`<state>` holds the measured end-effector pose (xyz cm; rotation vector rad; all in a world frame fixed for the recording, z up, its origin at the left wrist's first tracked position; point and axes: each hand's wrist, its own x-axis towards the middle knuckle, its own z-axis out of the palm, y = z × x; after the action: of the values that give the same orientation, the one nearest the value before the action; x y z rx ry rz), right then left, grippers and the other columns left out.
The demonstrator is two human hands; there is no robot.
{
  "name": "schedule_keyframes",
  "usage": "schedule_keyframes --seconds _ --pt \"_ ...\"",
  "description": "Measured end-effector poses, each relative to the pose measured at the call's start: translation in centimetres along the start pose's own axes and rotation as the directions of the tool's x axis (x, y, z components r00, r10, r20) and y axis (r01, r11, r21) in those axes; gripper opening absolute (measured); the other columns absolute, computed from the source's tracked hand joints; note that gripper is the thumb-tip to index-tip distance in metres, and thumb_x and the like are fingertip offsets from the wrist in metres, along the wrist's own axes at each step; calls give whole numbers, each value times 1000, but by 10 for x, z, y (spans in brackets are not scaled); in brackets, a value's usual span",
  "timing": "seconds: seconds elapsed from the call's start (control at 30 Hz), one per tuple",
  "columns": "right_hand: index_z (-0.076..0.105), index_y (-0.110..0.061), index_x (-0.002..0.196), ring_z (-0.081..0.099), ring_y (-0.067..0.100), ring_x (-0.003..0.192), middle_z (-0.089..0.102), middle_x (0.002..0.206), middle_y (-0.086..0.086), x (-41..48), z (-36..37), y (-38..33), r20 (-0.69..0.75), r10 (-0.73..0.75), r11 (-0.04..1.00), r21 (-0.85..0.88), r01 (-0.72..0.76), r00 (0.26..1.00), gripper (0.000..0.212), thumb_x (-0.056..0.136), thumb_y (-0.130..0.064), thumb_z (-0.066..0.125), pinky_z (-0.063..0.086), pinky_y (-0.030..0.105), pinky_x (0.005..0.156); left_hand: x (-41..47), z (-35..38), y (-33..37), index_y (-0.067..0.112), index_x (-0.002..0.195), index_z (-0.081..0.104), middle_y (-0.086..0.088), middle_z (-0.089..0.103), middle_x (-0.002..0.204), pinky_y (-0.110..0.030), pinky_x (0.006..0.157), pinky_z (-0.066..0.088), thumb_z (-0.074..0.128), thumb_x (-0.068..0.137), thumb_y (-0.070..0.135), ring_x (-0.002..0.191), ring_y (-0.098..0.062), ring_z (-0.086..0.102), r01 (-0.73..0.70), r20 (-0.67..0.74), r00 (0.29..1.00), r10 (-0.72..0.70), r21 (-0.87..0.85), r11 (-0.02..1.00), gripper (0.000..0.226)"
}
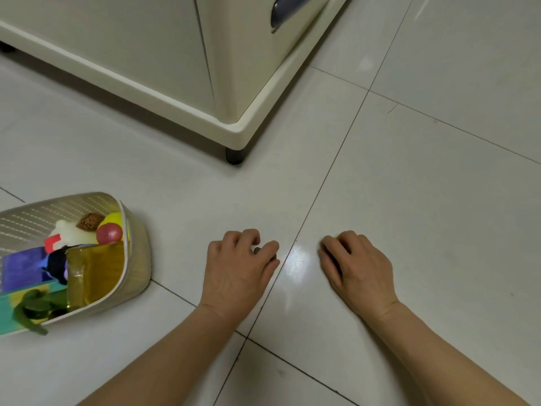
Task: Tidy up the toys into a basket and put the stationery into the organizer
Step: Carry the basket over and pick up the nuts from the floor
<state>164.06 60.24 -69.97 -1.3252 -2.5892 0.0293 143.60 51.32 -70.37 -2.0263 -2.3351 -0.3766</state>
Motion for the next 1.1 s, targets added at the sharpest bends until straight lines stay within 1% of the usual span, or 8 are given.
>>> schedule_keyframes --seconds 0.2,0.6,0.7,0.77,0.87,0.93,1.0,1.1 --pt "62 -16 76 42 21 44 45 57 -2 -2 5 2 -85 -13 999 -36 10 996 19 91 -26 57 32 26 35 0 -2 -23 27 79 58 6 54 78 -22 40 29 54 87 48 64 -16 48 -123 -17 992 124 36 992 23" --pt "56 -14 81 44 26 37 49 48 0 1 -2 -51 79 58 985 156 -70 995 21 91 -29 46 41 29 37 8 6 -23 20 71 55 3 49 58 -19 36 24 68 75 34 36 -16 43 -151 -26 988 151 -10 988 19" --pt "52 -19 82 48 22 43 50 49 -4 8 -12 -79 185 160 942 266 -206 970 13 92 -27 53 44 32 46 1 0 -24 21 70 55 4 48 57 -19 35 25 71 74 38 35 -14 43 -72 -47 996 73 9 997 23" --pt "51 -24 80 49 16 52 50 52 -5 19 -25 -97 291 243 815 457 -358 925 15 94 -31 51 44 33 56 -6 -16 -23 20 73 54 4 49 59 -21 35 33 63 81 40 39 -15 47 34 -132 990 -51 -133 990 23" --pt "57 -23 76 46 11 54 52 58 -6 42 -52 -130 439 269 536 671 -512 857 21 92 -36 53 38 29 57 -14 -76 -27 20 81 56 7 54 67 -18 49 42 57 86 40 56 -11 53 204 -232 904 -358 -503 840 21" --pt "59 -21 75 41 11 48 50 56 -6 61 -69 -163 551 194 313 749 -583 812 23 92 -37 54 32 26 51 -19 -126 -43 21 81 58 6 54 65 -13 53 39 64 84 33 59 -9 52 272 -200 772 -604 -754 598 14" --pt "59 -19 78 35 12 44 46 57 -3 78 -84 -198 616 75 123 774 -621 784 24 93 -37 54 28 23 45 -24 -162 -68 20 82 59 6 56 65 -13 55 41 66 84 27 58 -7 54 257 -236 608 -758 -845 470 11" --pt "60 -20 81 38 9 45 47 60 -2 101 -96 -251 537 -40 116 840 -530 843 28 94 -44 53 32 20 42 -39 -184 -123 22 85 57 10 56 69 -31 60 48 61 87 35 63 -9 54 270 -271 487 -830 -857 438 14"
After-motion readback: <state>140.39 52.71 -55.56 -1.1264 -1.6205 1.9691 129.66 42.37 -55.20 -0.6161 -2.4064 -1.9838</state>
